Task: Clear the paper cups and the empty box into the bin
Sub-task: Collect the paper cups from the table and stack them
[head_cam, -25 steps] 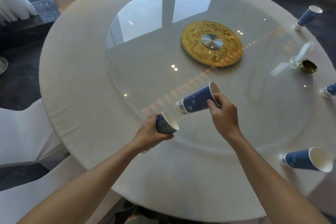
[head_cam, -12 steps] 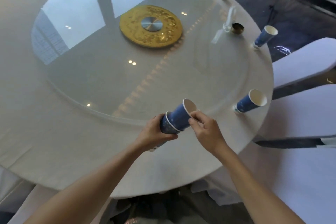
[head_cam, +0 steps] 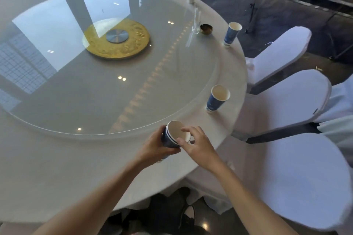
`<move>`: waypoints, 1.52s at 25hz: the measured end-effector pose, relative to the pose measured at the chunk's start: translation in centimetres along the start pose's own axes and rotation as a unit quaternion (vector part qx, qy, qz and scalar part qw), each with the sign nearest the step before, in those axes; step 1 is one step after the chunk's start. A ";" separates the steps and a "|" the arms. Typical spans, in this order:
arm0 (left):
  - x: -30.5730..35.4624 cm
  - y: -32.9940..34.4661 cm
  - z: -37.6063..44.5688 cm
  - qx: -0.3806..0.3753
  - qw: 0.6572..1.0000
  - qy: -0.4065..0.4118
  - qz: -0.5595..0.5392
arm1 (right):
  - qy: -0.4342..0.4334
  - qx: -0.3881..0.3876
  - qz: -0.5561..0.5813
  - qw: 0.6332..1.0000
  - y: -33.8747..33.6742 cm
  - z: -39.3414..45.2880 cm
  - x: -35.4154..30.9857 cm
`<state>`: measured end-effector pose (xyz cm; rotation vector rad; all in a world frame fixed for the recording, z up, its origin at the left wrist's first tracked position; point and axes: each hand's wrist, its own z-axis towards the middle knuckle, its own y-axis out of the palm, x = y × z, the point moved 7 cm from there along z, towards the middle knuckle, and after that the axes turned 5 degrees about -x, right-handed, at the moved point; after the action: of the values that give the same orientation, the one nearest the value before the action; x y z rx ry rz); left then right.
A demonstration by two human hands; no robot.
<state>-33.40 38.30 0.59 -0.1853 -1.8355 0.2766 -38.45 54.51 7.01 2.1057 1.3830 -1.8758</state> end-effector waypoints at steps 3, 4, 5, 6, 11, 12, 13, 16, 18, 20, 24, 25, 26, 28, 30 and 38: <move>1.1 4.2 0.3 0.019 1.000 -0.006 0.013 | 0.003 -0.015 -0.001 1.000 -3.4 -0.9 2.9; 1.3 5.4 0.4 0.024 1.000 -0.014 0.012 | 0.001 -0.020 -0.009 1.000 -4.3 -1.1 3.6; 1.4 6.5 0.5 0.027 0.999 -0.023 0.011 | 0.001 -0.022 -0.018 1.000 -5.0 -1.2 4.2; 1.7 7.5 0.6 0.028 0.999 -0.031 0.010 | 0.003 -0.024 -0.022 0.999 -5.8 -1.2 4.8; 2.1 10.4 1.5 0.016 0.999 -0.038 0.027 | 0.024 -0.026 -0.024 0.999 -7.1 -1.2 7.1; 2.1 10.6 1.8 0.013 0.999 -0.038 0.035 | 0.031 -0.029 -0.027 0.999 -7.1 -1.1 7.5; 2.1 10.7 2.3 0.009 0.999 -0.036 0.035 | 0.037 -0.033 -0.033 0.998 -7.2 -0.8 7.9; 2.1 10.5 4.2 0.002 0.999 -0.034 0.013 | 0.044 -0.044 -0.051 0.997 -7.8 1.5 8.3; 2.1 9.7 5.8 0.007 0.999 -0.043 0.007 | 0.025 0.024 -0.057 0.998 -10.1 4.4 7.6; 2.1 8.9 7.0 0.007 0.999 -0.039 0.011 | 0.010 0.122 -0.112 0.986 -13.0 7.7 7.0; 0.8 6.9 8.3 0.025 0.998 -0.045 0.023 | 0.089 0.095 -0.302 0.944 -14.7 14.2 9.3; 0.3 6.5 8.5 0.031 0.998 -0.049 0.021 | 0.112 0.072 -0.324 0.937 -14.5 15.0 10.4; -0.1 6.1 8.8 0.034 0.998 -0.050 0.015 | 0.124 0.056 -0.334 0.932 -14.3 15.5 11.2; -0.8 5.7 9.5 0.038 0.998 -0.048 0.009 | 0.122 0.060 -0.313 0.940 -14.3 15.7 11.8; -1.2 5.5 10.1 0.049 0.997 -0.054 0.025 | 0.099 0.104 -0.232 0.962 -14.9 14.9 11.7; 1.2 8.7 13.6 0.043 0.994 -0.060 0.080 | 0.013 0.219 0.028 0.975 -21.0 6.6 7.4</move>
<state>-46.90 45.67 -4.34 -0.2602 -1.9265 0.4876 -56.91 68.25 10.28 2.3209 0.9640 -2.3086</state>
